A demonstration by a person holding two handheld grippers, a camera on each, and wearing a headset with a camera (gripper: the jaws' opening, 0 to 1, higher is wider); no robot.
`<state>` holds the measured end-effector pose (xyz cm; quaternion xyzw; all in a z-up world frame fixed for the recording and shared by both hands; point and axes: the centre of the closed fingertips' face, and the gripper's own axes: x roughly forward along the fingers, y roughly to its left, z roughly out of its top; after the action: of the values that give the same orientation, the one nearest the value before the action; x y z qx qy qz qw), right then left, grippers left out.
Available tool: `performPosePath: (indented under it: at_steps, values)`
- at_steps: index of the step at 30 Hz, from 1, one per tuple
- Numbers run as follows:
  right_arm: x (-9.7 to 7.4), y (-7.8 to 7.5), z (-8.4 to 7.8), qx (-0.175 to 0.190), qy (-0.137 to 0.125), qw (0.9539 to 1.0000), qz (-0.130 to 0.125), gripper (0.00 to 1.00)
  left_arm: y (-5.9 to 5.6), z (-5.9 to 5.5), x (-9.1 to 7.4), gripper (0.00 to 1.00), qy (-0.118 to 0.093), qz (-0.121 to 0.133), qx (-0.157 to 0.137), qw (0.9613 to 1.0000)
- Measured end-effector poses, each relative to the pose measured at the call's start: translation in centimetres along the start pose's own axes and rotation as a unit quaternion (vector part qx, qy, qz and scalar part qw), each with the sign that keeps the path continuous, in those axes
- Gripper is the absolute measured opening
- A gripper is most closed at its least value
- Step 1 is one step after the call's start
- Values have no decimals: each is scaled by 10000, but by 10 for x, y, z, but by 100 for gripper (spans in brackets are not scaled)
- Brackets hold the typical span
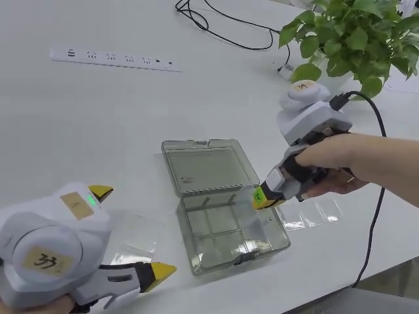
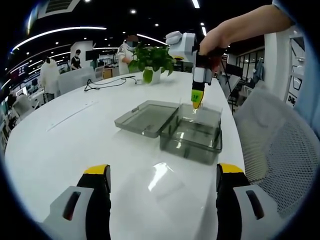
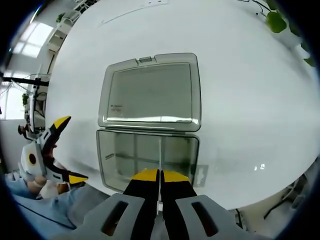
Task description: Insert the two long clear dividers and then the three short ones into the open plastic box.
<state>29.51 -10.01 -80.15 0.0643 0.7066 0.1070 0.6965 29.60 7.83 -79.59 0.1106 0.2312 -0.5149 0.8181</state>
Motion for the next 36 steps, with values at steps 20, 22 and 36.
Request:
performPosePath:
  at_steps: [20,22,36]
  values:
    - [21,1,-6,-213,124,9996,-168,2,4,-4,-3,89,42,52,-19,10000]
    - [21,0,-5,-214,124,9996,-163,2,3,-5,-3,89,48,53,-54,10000]
    - [21,7,-7,-368,14,9993,-34,5,-1,-1,-4,89,14,51,-4,10000]
